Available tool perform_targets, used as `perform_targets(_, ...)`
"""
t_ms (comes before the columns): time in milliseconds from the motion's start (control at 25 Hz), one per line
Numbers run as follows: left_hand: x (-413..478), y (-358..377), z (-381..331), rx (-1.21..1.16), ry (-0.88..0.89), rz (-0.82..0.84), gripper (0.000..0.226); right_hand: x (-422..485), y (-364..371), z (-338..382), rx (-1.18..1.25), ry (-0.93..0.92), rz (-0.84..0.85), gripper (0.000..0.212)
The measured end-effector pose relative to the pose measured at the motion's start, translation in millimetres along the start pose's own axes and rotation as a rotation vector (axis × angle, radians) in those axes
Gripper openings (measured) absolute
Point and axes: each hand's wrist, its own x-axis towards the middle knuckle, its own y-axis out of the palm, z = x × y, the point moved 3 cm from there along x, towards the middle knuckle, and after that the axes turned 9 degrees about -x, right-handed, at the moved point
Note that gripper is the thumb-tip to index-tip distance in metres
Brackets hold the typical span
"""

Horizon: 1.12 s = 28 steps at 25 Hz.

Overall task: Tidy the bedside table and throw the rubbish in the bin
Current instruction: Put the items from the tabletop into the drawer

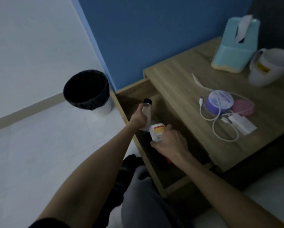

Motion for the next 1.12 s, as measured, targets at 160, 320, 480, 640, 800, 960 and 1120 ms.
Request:
perform_targets(160,13.2,30.6,22.4,0.293,-0.034,0.054,0.037,4.5,48.6,-14.7,-0.015,0.089,0.138,0.082)
perform_targets(320,27.9,41.3,45.8,0.051,-0.225,-0.001,0.055,12.9,64.8,-3.3,-0.182,0.029,0.061,0.075)
perform_targets(480,30.8,39.4,40.0,0.038,-0.199,-0.027,0.065,9.2,56.4,5.7,-0.447,-0.114,0.013,0.056)
perform_targets(640,26.6,38.9,27.6,0.25,-0.032,-0.042,0.039,2.7,57.2,2.4,-0.273,-0.002,0.089,0.052)
perform_targets(800,-0.2,19.8,-36.5,0.027,0.319,-0.437,0.031,-14.2,2.7,-5.1,0.165,-0.036,-0.121,0.051)
perform_targets(960,-24.7,34.1,-112.0,-0.059,0.729,-0.395,0.035,-41.0,-110.3,-65.1,0.375,-0.031,-0.747,0.023)
perform_targets(1120,-17.6,92.7,-151.9,0.134,0.654,0.139,0.033,-23.6,-145.2,-160.6,0.153,0.43,-0.511,0.045)
